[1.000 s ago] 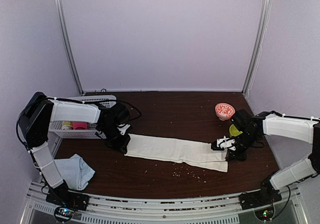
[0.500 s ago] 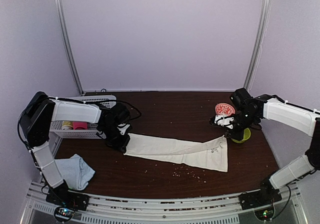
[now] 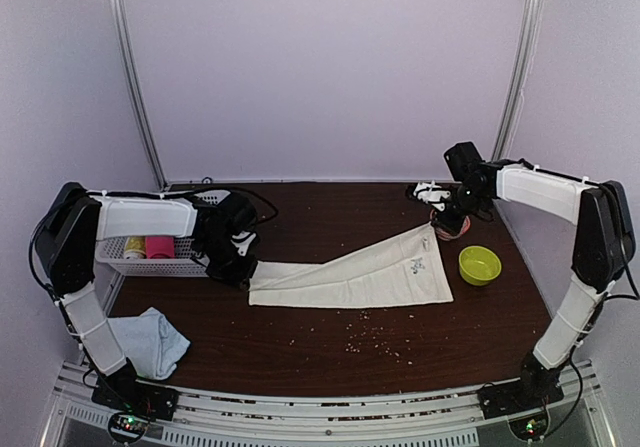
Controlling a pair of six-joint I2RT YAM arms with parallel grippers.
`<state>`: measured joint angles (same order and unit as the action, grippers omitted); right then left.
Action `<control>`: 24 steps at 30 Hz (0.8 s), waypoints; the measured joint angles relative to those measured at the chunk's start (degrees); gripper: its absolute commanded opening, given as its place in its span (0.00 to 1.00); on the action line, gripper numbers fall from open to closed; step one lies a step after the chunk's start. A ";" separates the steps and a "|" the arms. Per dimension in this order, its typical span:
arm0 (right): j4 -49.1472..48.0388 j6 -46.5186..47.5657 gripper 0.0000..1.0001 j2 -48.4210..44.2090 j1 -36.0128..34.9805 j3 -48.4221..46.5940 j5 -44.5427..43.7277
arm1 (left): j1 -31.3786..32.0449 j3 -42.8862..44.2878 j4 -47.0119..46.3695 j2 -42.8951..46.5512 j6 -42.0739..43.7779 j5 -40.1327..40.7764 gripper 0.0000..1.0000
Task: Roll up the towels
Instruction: Adjust the towel at the center of the board.
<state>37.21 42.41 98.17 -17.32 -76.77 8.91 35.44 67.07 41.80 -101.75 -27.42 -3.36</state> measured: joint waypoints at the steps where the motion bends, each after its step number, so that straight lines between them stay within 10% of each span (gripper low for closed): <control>1: -0.42 -0.22 0.00 0.00 0.00 -0.31 0.00 | -0.04 0.24 0.00 0.09 -0.13 0.22 0.00; 24: -2.38 6.49 0.00 -15.04 0.04 24.70 1.77 | -0.15 -1.31 -1.55 0.94 -0.07 -1.99 0.00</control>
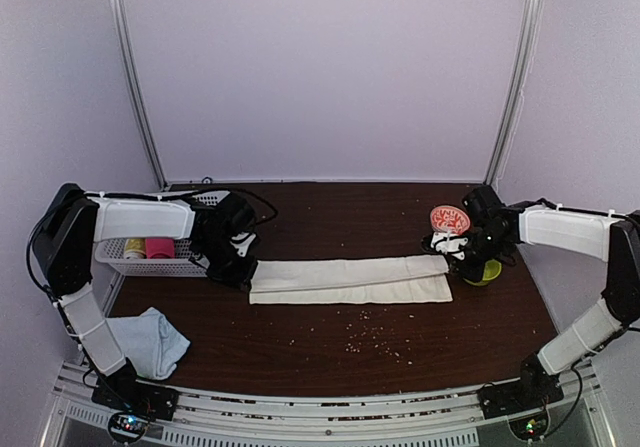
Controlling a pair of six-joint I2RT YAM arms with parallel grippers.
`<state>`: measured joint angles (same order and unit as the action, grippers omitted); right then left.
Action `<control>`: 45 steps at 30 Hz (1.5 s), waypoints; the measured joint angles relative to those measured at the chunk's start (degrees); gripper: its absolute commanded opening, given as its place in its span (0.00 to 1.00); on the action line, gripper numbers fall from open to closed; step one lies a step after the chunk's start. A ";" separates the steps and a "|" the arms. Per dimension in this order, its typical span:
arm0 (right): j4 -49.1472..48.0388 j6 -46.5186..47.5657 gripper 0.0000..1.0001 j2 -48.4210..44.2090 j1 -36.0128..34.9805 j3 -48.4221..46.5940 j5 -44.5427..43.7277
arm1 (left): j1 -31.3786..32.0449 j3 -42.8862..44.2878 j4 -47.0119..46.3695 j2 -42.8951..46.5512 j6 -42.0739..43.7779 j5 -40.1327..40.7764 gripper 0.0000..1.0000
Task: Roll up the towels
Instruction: Adjust the towel at the center of the board.
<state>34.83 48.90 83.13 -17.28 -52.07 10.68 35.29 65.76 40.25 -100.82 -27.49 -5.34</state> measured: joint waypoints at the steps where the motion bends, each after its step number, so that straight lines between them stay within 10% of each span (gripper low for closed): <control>1: 0.04 0.37 0.00 0.02 0.00 0.37 0.20 | 0.00 -0.20 -0.11 0.00 0.11 -0.31 0.00; 45: 13.16 8.35 0.02 -2.29 -7.26 7.04 8.72 | -0.22 -1.79 -2.89 -3.67 1.49 -1.62 0.00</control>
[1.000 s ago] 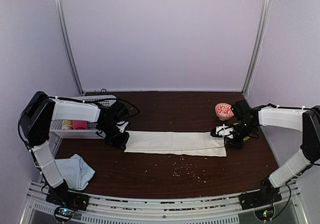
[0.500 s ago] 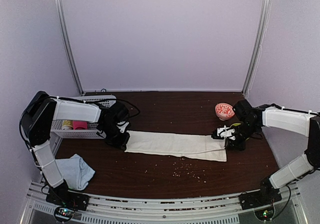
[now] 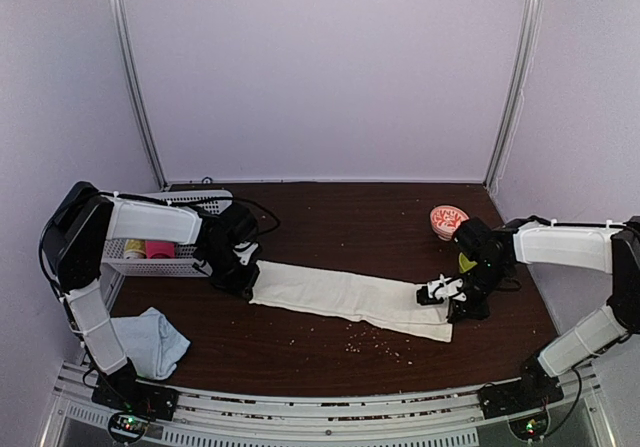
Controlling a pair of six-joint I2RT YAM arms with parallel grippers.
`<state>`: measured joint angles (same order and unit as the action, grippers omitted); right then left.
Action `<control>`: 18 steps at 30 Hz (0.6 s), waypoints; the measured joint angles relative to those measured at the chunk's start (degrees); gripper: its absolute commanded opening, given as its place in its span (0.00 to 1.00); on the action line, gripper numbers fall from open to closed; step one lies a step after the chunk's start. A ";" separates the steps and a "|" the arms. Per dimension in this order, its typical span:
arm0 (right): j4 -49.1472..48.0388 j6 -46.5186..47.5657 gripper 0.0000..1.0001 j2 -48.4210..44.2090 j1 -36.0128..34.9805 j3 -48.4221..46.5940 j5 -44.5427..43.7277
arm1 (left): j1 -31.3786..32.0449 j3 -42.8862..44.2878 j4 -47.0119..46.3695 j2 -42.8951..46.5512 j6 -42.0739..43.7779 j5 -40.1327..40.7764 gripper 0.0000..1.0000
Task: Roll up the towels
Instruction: Adjust the towel at the center of the board.
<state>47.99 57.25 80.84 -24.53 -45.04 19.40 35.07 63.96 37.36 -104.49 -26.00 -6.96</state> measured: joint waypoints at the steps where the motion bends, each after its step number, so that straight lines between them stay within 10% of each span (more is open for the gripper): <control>1: 0.92 -0.02 0.02 -0.04 -0.07 -0.50 0.11 | 0.00 0.00 0.00 0.00 0.00 0.00 0.00; 15: -5.55 -7.10 0.00 3.89 0.81 -8.68 -5.95 | 0.00 -2.08 0.31 2.21 0.00 2.38 0.00; 18: -7.02 -7.52 0.00 4.94 1.07 -11.19 -6.71 | 0.00 -2.71 0.81 2.95 0.00 3.37 0.23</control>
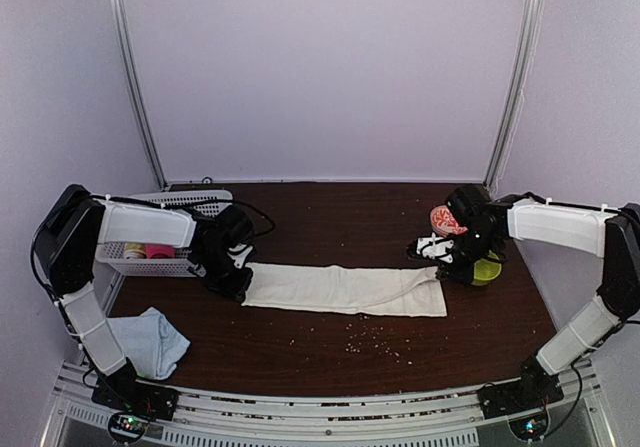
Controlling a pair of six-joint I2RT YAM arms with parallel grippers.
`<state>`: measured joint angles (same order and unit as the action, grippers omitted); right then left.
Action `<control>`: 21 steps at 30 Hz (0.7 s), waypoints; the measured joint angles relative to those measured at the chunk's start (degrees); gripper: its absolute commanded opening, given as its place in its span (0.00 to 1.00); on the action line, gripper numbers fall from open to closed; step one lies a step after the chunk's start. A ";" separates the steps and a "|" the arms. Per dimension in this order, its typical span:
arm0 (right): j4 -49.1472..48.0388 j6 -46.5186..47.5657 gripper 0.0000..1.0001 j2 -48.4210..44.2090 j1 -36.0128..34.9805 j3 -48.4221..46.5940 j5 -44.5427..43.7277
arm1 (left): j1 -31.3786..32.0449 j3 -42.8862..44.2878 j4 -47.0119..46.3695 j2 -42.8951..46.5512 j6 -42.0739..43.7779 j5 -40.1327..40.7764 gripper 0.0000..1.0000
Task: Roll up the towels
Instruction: Adjust the towel at the center of the board.
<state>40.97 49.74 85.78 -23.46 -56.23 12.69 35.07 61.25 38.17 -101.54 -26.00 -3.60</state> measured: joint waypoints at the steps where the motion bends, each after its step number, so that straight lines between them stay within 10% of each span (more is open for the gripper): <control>1: -0.42 0.00 0.00 0.11 0.15 -0.57 -0.28 | 0.00 -0.04 0.20 0.13 0.37 0.20 0.31; 9: -1.79 0.00 0.00 1.79 2.56 -2.60 -1.25 | 0.00 -0.20 1.49 6.40 1.01 1.68 0.52; 21: -2.19 -2.01 0.00 0.85 2.78 -3.65 -0.68 | 5.99 5.88 -4.98 10.47 7.34 -3.72 0.44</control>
<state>38.79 47.72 86.63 -20.69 -59.88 12.01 41.06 67.13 33.19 -91.07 -18.65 -7.31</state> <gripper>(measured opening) 0.007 0.443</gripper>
